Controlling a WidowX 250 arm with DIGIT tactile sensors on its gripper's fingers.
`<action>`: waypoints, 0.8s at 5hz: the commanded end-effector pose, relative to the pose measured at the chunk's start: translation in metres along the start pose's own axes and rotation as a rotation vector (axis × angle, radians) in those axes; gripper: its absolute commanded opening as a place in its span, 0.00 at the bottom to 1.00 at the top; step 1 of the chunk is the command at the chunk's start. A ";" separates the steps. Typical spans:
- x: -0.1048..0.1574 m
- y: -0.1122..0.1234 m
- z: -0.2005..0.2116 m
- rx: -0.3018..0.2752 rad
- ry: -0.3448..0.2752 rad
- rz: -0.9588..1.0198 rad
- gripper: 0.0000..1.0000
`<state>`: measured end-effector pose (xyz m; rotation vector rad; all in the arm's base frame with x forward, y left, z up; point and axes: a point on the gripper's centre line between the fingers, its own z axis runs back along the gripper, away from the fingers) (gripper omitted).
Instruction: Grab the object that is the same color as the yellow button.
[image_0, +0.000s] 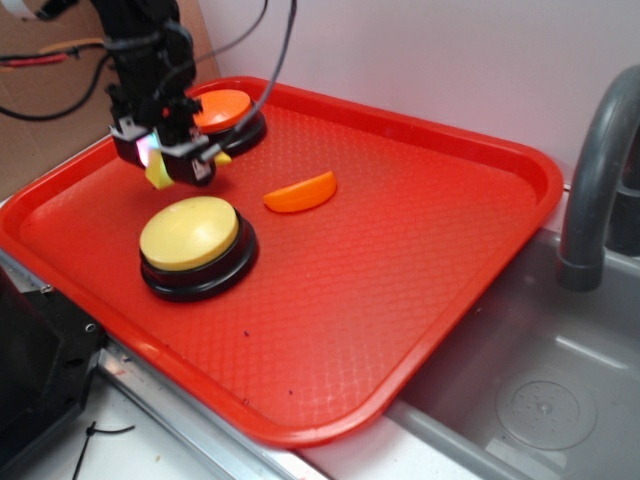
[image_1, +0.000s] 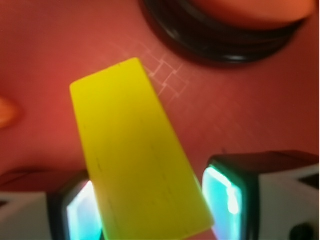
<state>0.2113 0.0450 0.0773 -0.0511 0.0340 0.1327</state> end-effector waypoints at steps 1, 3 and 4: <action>0.008 -0.028 0.092 -0.037 -0.122 -0.006 0.00; 0.019 -0.028 0.112 -0.019 -0.189 0.043 0.00; 0.021 -0.027 0.107 0.022 -0.152 -0.020 0.00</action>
